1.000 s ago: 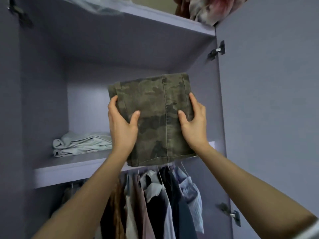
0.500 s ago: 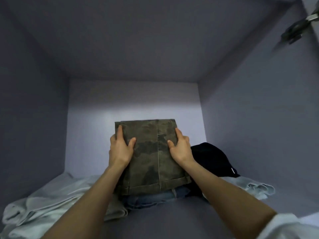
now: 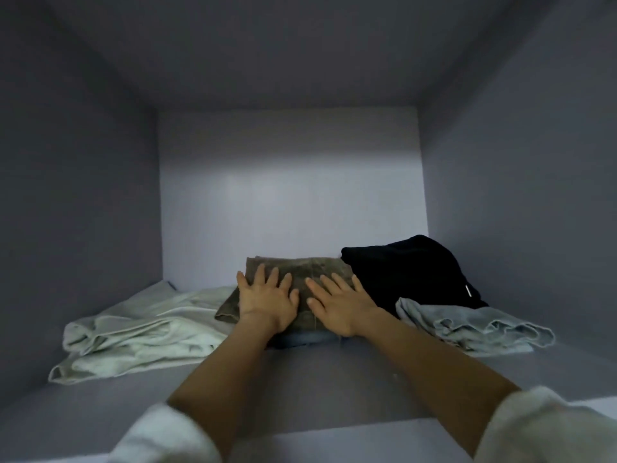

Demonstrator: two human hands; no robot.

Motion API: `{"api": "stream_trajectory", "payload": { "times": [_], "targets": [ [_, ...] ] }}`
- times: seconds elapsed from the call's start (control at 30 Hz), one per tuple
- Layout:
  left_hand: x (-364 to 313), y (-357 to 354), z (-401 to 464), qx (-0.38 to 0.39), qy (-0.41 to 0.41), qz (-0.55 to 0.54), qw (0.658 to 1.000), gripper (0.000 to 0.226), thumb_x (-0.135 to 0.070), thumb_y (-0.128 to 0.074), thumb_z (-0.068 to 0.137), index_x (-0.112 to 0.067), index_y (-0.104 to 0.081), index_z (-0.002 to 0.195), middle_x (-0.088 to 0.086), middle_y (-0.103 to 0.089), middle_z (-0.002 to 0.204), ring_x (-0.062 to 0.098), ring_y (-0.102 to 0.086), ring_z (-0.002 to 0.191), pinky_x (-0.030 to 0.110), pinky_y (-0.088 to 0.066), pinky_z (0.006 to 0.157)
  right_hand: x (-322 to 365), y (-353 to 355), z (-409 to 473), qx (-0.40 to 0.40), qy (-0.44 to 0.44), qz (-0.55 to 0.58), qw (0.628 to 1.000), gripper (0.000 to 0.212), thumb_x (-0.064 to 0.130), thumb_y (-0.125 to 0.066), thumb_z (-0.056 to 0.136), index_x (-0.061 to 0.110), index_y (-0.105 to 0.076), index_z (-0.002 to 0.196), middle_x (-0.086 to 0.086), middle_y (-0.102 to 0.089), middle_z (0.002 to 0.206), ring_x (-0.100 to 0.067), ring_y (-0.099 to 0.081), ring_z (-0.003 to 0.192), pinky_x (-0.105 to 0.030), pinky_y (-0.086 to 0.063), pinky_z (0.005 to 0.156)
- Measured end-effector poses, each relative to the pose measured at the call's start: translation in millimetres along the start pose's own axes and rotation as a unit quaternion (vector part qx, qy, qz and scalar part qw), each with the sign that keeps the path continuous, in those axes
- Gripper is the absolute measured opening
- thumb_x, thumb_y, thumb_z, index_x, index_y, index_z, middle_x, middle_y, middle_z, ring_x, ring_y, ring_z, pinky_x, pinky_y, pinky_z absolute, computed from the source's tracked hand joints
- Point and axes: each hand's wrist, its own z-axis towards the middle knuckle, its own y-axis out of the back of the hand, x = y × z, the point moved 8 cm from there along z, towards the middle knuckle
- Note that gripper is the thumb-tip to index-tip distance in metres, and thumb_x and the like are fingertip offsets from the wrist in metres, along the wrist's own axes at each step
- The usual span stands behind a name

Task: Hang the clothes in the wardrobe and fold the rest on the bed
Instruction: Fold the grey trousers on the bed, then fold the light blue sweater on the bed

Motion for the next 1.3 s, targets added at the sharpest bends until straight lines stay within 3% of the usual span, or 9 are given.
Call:
{"api": "stream_trajectory", "payload": {
  "times": [0.1,0.2,0.33,0.5,0.57,0.67,0.87,1.07,1.3],
  "targets": [
    [5.2,6.1,-36.3,0.021,0.032,-0.074,0.997,0.055,-0.045,-0.022,0.099,-0.029,-0.012,0.151,-0.003,0.001,0.16,0.022,0.01,0.146,0.063,0.003,0.112,1.5,8.2,-23.6,0.028,-0.012,0.05,0.998,0.058,0.048,-0.016,0.101,0.025,0.002,0.151,-0.002,0.005,0.159,-0.025,0.009,0.146,-0.05,0.005,0.116],
    [29.5,27.0,-97.4,-0.067,0.088,-0.137,0.984,0.055,-0.037,-0.037,0.097,-0.028,-0.021,0.148,-0.001,-0.007,0.159,0.023,0.001,0.146,0.06,-0.003,0.113,22.3,26.4,-63.2,-0.064,0.013,0.14,0.988,0.052,0.035,-0.032,0.1,0.018,-0.023,0.149,-0.003,-0.019,0.156,-0.027,-0.011,0.144,-0.05,-0.008,0.116],
    [61.2,49.2,-189.1,-0.137,0.144,-0.127,0.972,0.054,-0.033,-0.042,0.094,-0.027,-0.028,0.146,0.002,-0.02,0.156,0.023,-0.014,0.144,0.054,-0.008,0.114,77.3,53.0,-131.4,-0.216,0.099,0.297,0.925,0.036,0.02,-0.041,0.098,0.012,-0.053,0.13,-0.007,-0.051,0.135,-0.025,-0.043,0.125,-0.035,-0.035,0.104],
    [87.8,39.3,-340.6,-0.138,0.2,-0.107,0.964,0.053,-0.032,-0.047,0.092,-0.023,-0.036,0.143,0.002,-0.034,0.149,0.022,-0.031,0.136,0.043,-0.019,0.112,169.5,24.0,-230.7,-0.252,0.197,0.417,0.851,0.028,0.012,-0.048,0.093,0.013,-0.062,0.117,-0.001,-0.06,0.118,-0.013,-0.05,0.11,-0.017,-0.035,0.088],
    [94.5,13.5,-406.8,-0.096,0.228,-0.12,0.961,0.052,-0.031,-0.046,0.092,-0.023,-0.036,0.142,0.001,-0.038,0.146,0.024,-0.037,0.131,0.038,-0.026,0.108,203.1,-13.7,-271.1,-0.216,0.206,0.449,0.842,0.025,0.008,-0.05,0.092,0.01,-0.063,0.114,-0.002,-0.062,0.114,-0.014,-0.052,0.107,-0.013,-0.034,0.087],
    [104.3,-36.4,-529.8,-0.015,0.303,-0.16,0.939,0.048,-0.029,-0.044,0.094,-0.023,-0.037,0.141,0.002,-0.042,0.141,0.027,-0.043,0.124,0.036,-0.032,0.1,269.3,-90.2,-341.0,-0.092,0.228,0.477,0.844,0.025,0.004,-0.049,0.093,0.005,-0.063,0.114,-0.009,-0.063,0.113,-0.023,-0.056,0.11,-0.022,-0.039,0.093],
    [102.7,-79.9,-770.1,0.083,0.437,-0.196,0.874,0.045,-0.028,-0.043,0.096,-0.024,-0.04,0.141,-0.004,-0.043,0.143,0.019,-0.043,0.128,0.029,-0.031,0.101,394.2,-205.6,-495.9,0.149,0.256,0.479,0.826,0.024,0.003,-0.051,0.092,0.006,-0.065,0.112,-0.007,-0.067,0.112,-0.024,-0.061,0.105,-0.03,-0.045,0.091],
    [150.6,-36.6,-1051.9,0.112,0.653,-0.172,0.729,0.039,-0.024,-0.044,0.097,-0.017,-0.047,0.135,0.005,-0.05,0.136,0.026,-0.052,0.119,0.035,-0.04,0.099,576.5,-241.7,-702.5,0.365,0.417,0.422,0.717,0.023,0.0,-0.051,0.091,0.003,-0.067,0.107,-0.01,-0.069,0.105,-0.024,-0.065,0.099,-0.03,-0.047,0.089],
    [184.3,56.1,-1242.0,0.033,0.803,-0.085,0.59,0.038,-0.025,-0.045,0.097,-0.018,-0.049,0.134,0.004,-0.054,0.132,0.025,-0.054,0.116,0.035,-0.043,0.096,742.3,-199.0,-846.9,0.431,0.574,0.362,0.595,0.024,0.009,-0.048,0.096,0.007,-0.064,0.113,-0.004,-0.067,0.109,-0.018,-0.063,0.102,-0.025,-0.046,0.089]
  ]
}}
